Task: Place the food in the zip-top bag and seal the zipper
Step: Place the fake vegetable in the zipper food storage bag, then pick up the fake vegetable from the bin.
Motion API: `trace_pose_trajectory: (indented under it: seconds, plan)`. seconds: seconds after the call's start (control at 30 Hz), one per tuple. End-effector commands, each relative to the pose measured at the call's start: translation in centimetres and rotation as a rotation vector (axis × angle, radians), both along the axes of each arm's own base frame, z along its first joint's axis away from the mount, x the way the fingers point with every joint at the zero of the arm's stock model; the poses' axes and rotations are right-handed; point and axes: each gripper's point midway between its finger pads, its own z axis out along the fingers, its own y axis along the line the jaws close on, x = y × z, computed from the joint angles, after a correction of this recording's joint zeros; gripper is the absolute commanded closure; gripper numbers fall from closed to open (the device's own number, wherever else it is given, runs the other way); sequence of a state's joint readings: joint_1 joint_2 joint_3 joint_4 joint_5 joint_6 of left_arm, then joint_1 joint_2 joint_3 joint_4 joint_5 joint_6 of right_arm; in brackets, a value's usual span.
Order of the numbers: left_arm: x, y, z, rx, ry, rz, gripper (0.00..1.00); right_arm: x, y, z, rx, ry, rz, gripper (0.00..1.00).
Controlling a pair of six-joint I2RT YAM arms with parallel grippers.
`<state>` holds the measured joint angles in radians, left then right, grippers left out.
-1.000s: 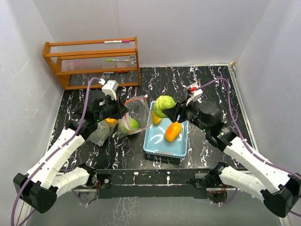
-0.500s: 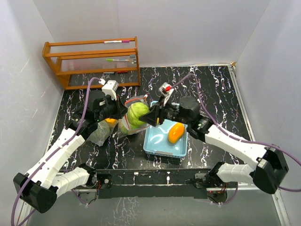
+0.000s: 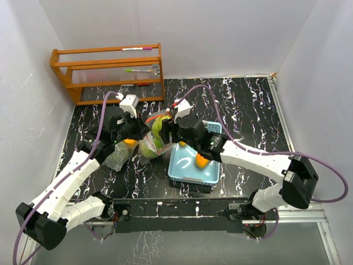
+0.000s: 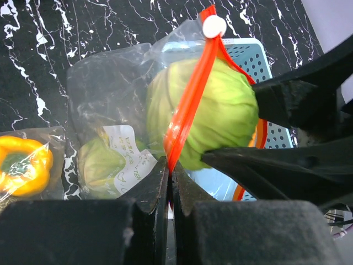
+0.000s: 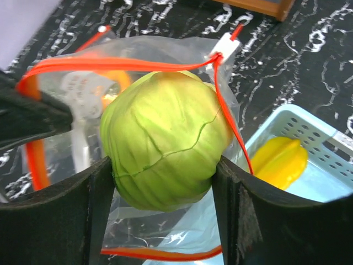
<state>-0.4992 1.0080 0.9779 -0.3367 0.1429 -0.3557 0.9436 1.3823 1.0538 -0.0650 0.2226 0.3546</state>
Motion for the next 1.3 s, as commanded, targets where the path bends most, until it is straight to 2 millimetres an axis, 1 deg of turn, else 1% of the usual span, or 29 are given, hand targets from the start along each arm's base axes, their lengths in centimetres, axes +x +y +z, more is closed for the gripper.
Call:
trace_pose_trajectory:
  seconds: [0.0, 0.1, 0.13, 0.23, 0.27, 0.37, 0.47, 0.53, 0.6, 0.67, 0.7, 0.73, 0.8, 0.87, 0.93, 1.0, 1.07, 1.1, 1.2, 1.27]
  plan:
    - [-0.4, -0.1, 1.2, -0.02, -0.034, -0.015, 1.0, 2.2, -1.0, 2.7, -0.033, -0.085, -0.132, 0.28]
    - [-0.4, -0.1, 1.0, -0.016, -0.029, -0.017, 1.0, 1.0, 0.3, 3.7, 0.001, -0.111, -0.055, 0.04]
    - [-0.4, -0.2, 0.9, -0.016, -0.027, -0.019, 1.0, 0.7, 0.5, 4.1, 0.017, -0.121, -0.038, 0.02]
    - [-0.4, -0.2, 1.0, -0.017, -0.028, -0.02, 1.0, -0.3, 0.3, 5.5, 0.063, -0.143, -0.003, 0.02]
    - [-0.4, -0.1, 1.0, -0.016, -0.029, -0.018, 1.0, -0.8, 0.0, 6.4, 0.085, -0.152, 0.007, 0.02]
    - [-0.3, -0.2, 0.9, -0.015, -0.028, -0.017, 1.0, -2.1, -0.7, 8.2, 0.13, -0.165, 0.043, 0.02]
    - [-0.2, -0.1, 0.8, -0.012, -0.023, -0.014, 1.0, -3.1, -2.4, 9.3, 0.148, -0.161, 0.026, 0.02]
    - [-0.2, -0.1, 1.0, -0.012, -0.029, -0.014, 1.0, -3.3, -4.4, 9.1, 0.144, -0.151, -0.037, 0.02]
    - [-0.1, 0.0, 1.2, -0.009, -0.037, -0.01, 1.0, -3.1, -6.8, 7.9, 0.114, -0.126, -0.134, 0.02]
    - [0.0, 0.2, 1.5, -0.002, -0.046, 0.001, 1.0, -2.8, -9.1, 5.9, 0.065, -0.084, -0.235, 0.01]
    - [0.0, 0.4, 1.7, -0.001, -0.054, 0.009, 1.0, -2.6, -10.2, 4.6, 0.032, -0.052, -0.283, 0.02]
    - [0.1, 0.6, 2.0, 0.0, -0.063, 0.021, 1.0, -2.4, -11.0, 3.4, 0.01, -0.016, -0.326, 0.01]
    - [0.3, 1.3, 2.7, -0.016, -0.09, 0.074, 1.0, -2.0, -12.0, 1.5, 0.0, 0.052, -0.383, 0.01]
    - [0.4, 2.4, 3.6, -0.037, -0.134, 0.141, 1.0, -1.7, -12.4, 0.0, 0.0, 0.084, -0.41, 0.02]
    - [0.7, 3.4, 4.4, -0.042, -0.171, 0.2, 1.0, -1.2, -12.4, -0.6, 0.01, 0.089, -0.431, 0.01]
    - [0.7, 3.9, 5.3, -0.049, -0.201, 0.224, 1.0, -0.5, -12.5, -1.2, 0.0, 0.096, -0.459, 0.02]
    - [0.6, 4.0, 5.6, -0.054, -0.21, 0.223, 1.0, 0.4, -12.5, -2.1, -0.01, 0.111, -0.473, 0.02]
    - [0.6, 3.9, 5.7, -0.056, -0.21, 0.22, 1.0, 0.8, -12.2, -2.9, -0.013, 0.13, -0.46, 0.02]
    - [0.4, 3.3, 5.2, -0.07, -0.195, 0.193, 1.0, 2.8, -11.8, -4.5, 0.023, 0.168, -0.443, 0.02]
    - [0.2, 3.0, 4.9, -0.084, -0.188, 0.178, 1.0, 3.7, -11.6, -6.0, 0.033, 0.193, -0.435, 0.02]
